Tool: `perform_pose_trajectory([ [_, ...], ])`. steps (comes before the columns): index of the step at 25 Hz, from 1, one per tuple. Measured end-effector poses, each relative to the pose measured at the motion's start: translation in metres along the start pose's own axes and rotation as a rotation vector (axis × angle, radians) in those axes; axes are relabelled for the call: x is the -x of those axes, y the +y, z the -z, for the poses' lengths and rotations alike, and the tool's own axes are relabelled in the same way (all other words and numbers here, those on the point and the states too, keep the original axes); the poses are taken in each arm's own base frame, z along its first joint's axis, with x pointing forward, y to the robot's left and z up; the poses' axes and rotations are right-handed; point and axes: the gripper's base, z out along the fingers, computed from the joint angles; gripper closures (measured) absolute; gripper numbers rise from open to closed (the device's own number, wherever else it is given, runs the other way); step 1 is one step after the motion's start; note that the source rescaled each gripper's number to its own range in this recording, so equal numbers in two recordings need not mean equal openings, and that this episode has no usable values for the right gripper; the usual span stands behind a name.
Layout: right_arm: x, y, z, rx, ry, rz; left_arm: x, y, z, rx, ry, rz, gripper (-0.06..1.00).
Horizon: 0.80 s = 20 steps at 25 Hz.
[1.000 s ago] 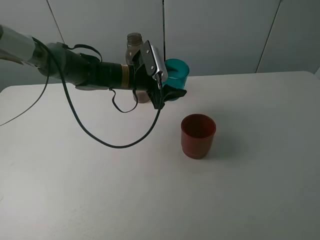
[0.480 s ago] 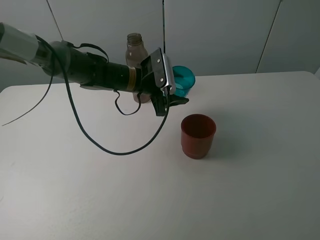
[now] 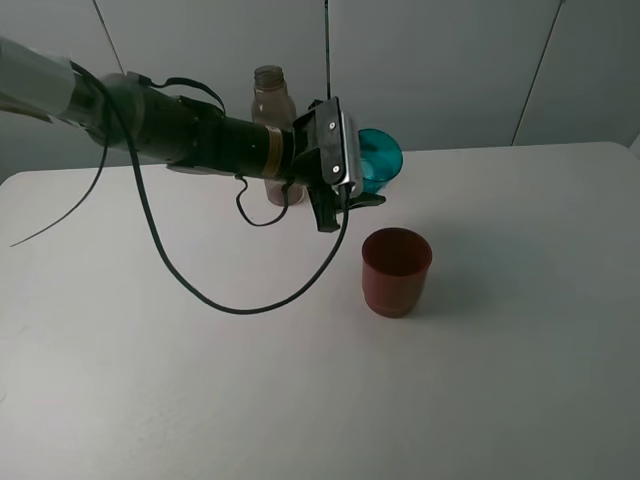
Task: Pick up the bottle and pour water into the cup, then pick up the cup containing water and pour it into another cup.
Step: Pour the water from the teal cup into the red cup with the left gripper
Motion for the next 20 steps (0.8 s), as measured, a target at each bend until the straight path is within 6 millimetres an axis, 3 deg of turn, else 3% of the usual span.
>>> perform_pose_trajectory([
  [6,0.0,0.0,0.0,0.0,0.0,0.0,0.008,0.004,0.004,0.015,0.026,-0.091,0.92],
  [20,0.0,0.0,0.0,0.0,0.0,0.0,0.019,-0.009,-0.008,-0.02,0.059,-0.225,0.92],
])
